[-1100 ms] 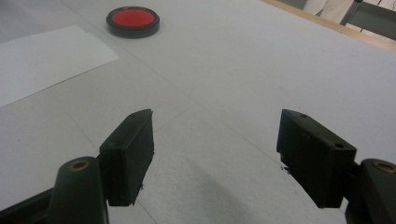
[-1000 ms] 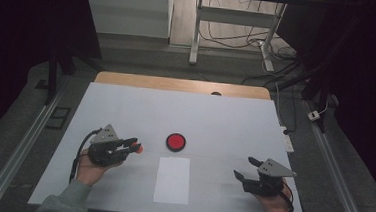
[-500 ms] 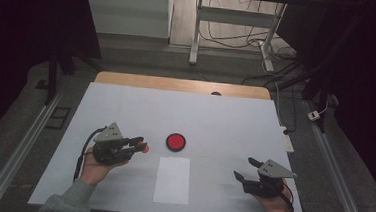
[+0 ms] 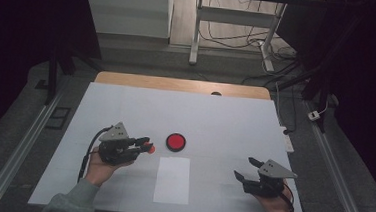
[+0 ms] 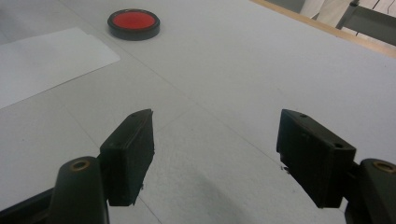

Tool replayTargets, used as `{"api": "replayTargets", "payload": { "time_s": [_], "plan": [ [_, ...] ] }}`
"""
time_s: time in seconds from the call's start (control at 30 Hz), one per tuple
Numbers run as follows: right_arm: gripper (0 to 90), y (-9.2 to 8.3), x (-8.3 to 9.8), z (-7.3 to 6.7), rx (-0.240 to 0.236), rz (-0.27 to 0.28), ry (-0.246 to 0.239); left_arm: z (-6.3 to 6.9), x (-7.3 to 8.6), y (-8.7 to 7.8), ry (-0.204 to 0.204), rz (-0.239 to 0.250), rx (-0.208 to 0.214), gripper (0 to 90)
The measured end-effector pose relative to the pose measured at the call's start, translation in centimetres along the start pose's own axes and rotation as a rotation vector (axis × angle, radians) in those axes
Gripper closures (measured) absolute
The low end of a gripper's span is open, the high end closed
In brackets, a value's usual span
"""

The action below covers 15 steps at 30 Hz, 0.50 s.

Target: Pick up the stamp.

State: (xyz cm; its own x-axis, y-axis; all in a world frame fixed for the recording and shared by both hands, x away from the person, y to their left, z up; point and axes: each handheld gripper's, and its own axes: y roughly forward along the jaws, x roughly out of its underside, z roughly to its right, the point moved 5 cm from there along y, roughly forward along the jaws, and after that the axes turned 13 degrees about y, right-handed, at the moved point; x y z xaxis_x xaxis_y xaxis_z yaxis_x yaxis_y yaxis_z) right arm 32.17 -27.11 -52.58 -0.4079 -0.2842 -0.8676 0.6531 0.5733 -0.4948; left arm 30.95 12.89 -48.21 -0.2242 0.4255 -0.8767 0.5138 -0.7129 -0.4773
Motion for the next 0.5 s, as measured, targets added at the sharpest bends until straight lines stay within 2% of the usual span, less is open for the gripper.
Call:
{"api": "replayTargets", "payload": {
  "time_s": [0.27,0.5],
  "plan": [
    [27.1,0.1,0.0,0.0,-0.004,-0.002,0.001,0.7,-1.5,1.7,0.011,0.012,0.045,72.4],
    [27.2,0.1,0.0,-0.1,-0.002,-0.002,0.000,1.2,-2.4,2.5,0.025,0.023,0.064,72.3]
  ]
}}
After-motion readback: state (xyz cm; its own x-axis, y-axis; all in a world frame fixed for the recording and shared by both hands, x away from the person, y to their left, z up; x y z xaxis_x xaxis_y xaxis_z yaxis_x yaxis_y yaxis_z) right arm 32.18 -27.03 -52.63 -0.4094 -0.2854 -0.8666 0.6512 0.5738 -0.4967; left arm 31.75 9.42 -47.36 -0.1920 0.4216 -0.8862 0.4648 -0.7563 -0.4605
